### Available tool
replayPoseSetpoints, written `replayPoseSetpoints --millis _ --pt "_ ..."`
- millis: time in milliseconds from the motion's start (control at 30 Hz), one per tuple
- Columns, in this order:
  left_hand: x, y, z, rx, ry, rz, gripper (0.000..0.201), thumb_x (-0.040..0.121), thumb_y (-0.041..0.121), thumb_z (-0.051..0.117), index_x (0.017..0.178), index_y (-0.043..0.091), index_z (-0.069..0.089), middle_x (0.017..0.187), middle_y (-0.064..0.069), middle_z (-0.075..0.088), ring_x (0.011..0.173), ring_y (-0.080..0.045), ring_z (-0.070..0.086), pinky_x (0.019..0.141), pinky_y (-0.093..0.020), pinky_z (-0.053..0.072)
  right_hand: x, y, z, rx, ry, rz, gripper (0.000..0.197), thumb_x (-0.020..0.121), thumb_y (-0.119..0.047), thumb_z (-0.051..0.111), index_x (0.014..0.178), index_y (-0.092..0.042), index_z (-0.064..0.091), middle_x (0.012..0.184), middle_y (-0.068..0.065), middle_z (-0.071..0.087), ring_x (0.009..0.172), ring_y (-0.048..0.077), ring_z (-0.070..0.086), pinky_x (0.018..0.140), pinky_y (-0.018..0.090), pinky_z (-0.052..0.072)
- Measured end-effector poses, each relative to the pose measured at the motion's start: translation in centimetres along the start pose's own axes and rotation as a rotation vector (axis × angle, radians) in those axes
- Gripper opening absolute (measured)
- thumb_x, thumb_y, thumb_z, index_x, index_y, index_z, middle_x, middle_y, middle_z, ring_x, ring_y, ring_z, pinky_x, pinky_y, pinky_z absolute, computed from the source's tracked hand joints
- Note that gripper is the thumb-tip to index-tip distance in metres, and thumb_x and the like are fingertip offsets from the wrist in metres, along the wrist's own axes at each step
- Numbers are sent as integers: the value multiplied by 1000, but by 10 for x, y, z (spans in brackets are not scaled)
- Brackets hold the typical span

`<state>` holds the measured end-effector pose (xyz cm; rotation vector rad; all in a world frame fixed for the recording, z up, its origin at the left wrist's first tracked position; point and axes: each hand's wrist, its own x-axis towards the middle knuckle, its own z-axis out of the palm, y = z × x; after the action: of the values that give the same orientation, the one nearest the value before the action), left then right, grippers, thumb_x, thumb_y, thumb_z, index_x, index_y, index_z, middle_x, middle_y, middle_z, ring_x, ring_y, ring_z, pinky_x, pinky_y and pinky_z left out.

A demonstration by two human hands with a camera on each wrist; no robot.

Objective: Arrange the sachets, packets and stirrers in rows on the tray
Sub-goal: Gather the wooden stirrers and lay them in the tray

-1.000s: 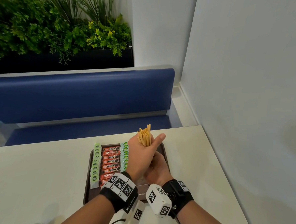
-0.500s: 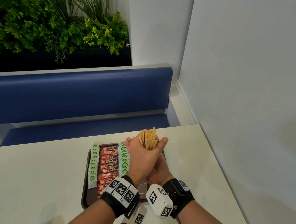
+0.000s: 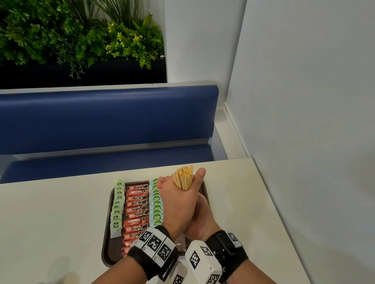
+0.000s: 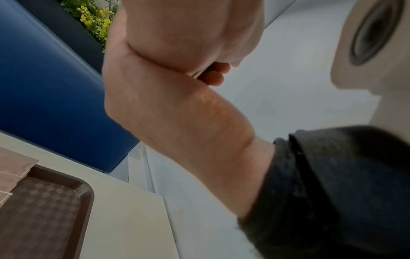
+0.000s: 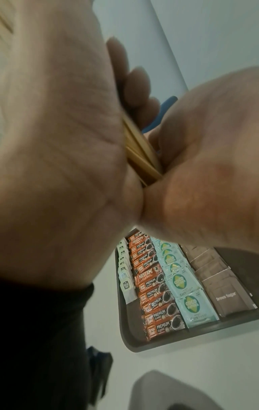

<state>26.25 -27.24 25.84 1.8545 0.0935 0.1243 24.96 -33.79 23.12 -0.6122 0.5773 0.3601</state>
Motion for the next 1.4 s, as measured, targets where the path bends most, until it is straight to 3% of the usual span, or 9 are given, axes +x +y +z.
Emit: replayPoseSetpoints --millis 133,233,367,433,600,800,1133,1267,1400 --pt "3 -1 3 49 -34 -21 59 95 72 61 64 22 57 59 5 62 71 -16 66 109 -57 45 -5 5 -7 161 -120 129 49 108 -36 46 148 -8 54 148 19 55 144 36 48 118 52 40" --pt "15 -6 4 -66 -164 -149 50 100 62 63 70 22 59 60 0 58 58 -19 59 75 -46 54 -1 0 -14 29 -191 175 56 109 -40 45 152 -6 53 158 21 48 147 37 46 129 51 25" --pt "29 -13 -9 -182 -461 -367 30 105 33 67 83 13 61 57 0 46 44 -14 43 46 -29 39 12 -40 -23 -298 -104 -23 63 107 -58 39 136 -8 65 129 17 69 113 26 65 104 46 49" --pt "31 -17 -16 -186 -626 -464 21 104 25 69 90 12 61 58 1 47 43 -13 41 42 -25 35 18 -78 -22 -428 -110 -133 70 109 -61 26 144 -10 58 136 13 69 119 24 66 106 43 46" --pt "29 -23 -17 15 -884 -561 30 97 29 77 88 12 54 60 -2 48 45 -14 41 46 -27 38 29 -115 5 -974 -216 -108 83 101 -76 10 161 -26 38 155 -4 56 152 16 40 126 45 24" --pt "27 -18 -16 97 -946 -585 23 100 24 75 96 11 57 60 1 51 45 -12 44 45 -24 42 41 -82 3 -1278 -352 128 106 75 -103 19 164 -45 22 168 -7 36 161 26 20 130 60 3" --pt "28 -17 -16 85 -964 -543 21 99 22 74 98 7 59 62 -3 50 44 -14 43 43 -25 42 28 -83 2 -464 -258 114 86 99 -79 17 168 -27 17 174 10 20 162 32 11 130 44 14" --pt "26 -16 -18 108 -999 -541 24 100 22 73 86 10 58 57 1 51 41 -11 44 44 -25 44 29 -72 4 -1235 -321 -10 70 100 -77 10 163 -49 24 173 -8 24 161 20 15 130 48 6" --pt "28 -18 -17 124 -991 -537 23 99 24 74 93 8 58 59 0 52 44 -12 45 46 -26 44 29 -75 1 -1298 -370 -51 66 100 -77 8 162 -55 19 172 -16 23 162 15 11 131 54 0"
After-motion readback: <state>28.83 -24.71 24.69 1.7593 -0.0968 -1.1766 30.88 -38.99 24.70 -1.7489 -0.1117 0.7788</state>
